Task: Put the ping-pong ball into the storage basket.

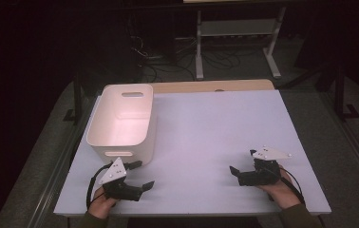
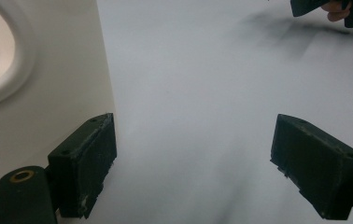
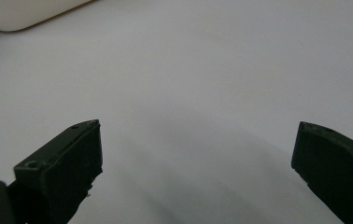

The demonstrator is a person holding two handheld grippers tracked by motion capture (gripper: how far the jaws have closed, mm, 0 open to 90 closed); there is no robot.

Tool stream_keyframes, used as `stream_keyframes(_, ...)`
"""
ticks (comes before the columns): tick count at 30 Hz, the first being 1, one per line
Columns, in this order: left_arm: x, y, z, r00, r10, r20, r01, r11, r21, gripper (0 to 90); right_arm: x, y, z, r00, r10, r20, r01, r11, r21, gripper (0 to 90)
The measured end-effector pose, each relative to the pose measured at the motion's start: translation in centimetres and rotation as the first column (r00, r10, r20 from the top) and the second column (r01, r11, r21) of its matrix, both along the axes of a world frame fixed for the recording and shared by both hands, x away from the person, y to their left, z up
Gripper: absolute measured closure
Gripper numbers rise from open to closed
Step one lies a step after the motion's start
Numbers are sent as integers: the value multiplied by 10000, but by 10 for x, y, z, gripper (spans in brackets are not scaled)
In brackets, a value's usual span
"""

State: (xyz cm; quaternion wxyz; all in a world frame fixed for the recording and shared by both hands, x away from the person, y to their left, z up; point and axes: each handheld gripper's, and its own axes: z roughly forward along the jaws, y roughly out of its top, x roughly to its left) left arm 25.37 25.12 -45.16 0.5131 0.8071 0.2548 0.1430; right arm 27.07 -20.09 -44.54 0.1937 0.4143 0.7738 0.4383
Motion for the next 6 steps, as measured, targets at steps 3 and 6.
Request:
stream_keyframes(3, 0, 0, 0, 10000, -1, 14, 1, 10000, -4, 141, 0, 1, 0, 10000, 78, 7, -78, 10000, -43, 15)
stream_keyframes(6, 0, 0, 0, 10000, 1, 11, -1, 10000, -4, 141, -1, 2, 0, 9999, 117, 22, -117, 9999, -62, 15)
